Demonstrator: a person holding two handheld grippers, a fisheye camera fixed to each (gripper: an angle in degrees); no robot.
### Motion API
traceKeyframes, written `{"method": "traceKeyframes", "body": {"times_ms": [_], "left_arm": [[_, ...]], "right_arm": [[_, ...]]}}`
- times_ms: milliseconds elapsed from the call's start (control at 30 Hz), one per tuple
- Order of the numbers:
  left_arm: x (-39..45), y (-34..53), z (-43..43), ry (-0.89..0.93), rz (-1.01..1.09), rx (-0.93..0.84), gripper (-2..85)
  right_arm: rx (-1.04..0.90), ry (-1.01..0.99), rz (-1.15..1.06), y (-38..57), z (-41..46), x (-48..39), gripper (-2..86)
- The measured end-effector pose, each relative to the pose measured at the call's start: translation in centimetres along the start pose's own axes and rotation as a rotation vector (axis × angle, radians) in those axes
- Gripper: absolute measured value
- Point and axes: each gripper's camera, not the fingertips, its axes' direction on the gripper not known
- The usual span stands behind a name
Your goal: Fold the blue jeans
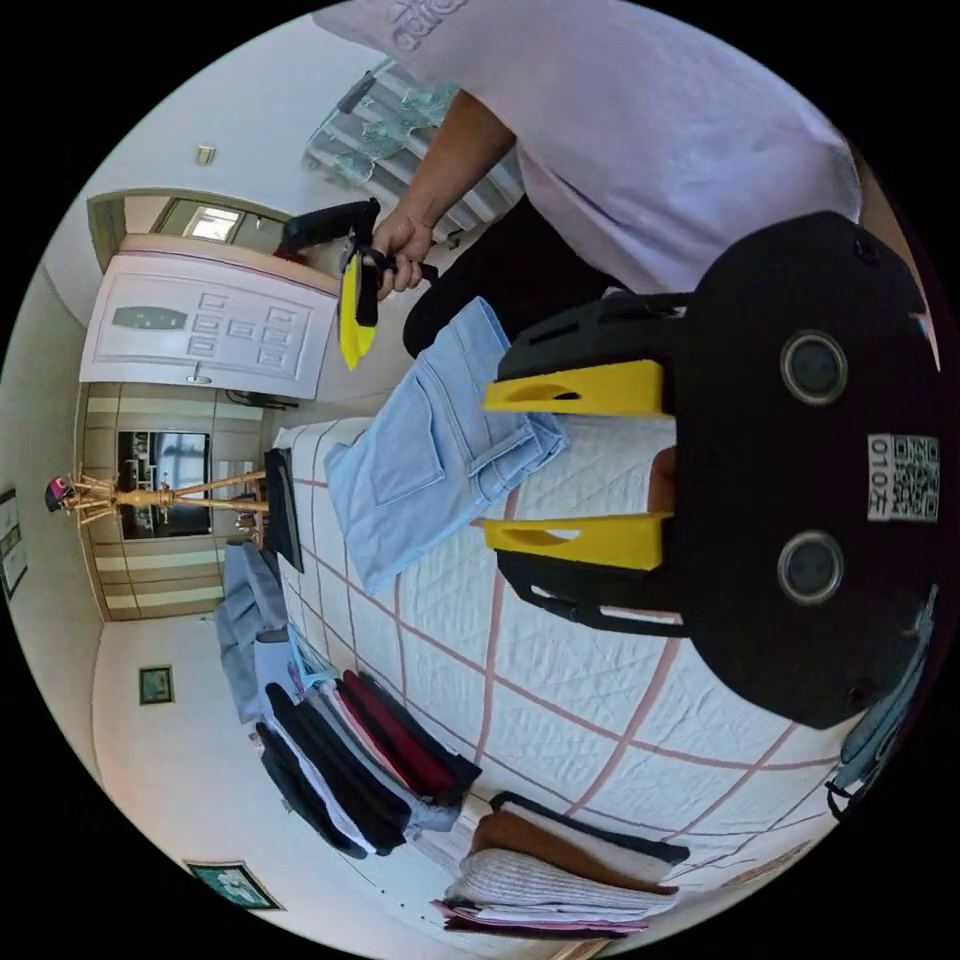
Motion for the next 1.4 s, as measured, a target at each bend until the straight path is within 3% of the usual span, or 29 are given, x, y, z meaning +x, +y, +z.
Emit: {"method": "traceKeyframes", "body": {"times_ms": [300, 633, 900, 1133, 1267, 1400], "left_arm": [[11.7, -0.1, 1.3, -0.239, 0.395, -0.065, 16.1], [18.0, 1.5, 1.7, -0.349, 0.575, -0.139, 15.7], [21.5, 1.1, 2.9, -0.454, 0.751, -0.149, 13.3], [20.0, -0.6, 0.9, -0.339, 0.702, -0.155, 7.2], [16.1, -3.0, -3.2, -0.172, 0.515, -0.042, 3.7], [13.0, -5.1, -4.5, -0.120, 0.385, -0.013, 2.0]], "right_arm": [[-0.032, -0.003, -0.064, -1.0, -2.6, -3.8, 12.3], [-0.118, 0.022, -0.164, -2.1, -2.1, -6.8, 12.6], [-0.053, -0.041, -0.119, -2.2, -3.6, -8.2, 12.6], [-0.089, 0.017, -0.163, -2.4, -5.0, -10.7, 12.8], [-0.130, 0.050, -0.209, -2.3, -4.9, -12.6, 13.3], [-0.147, 0.121, -0.274, -2.8, -4.7, -15.4, 14.2]]}}
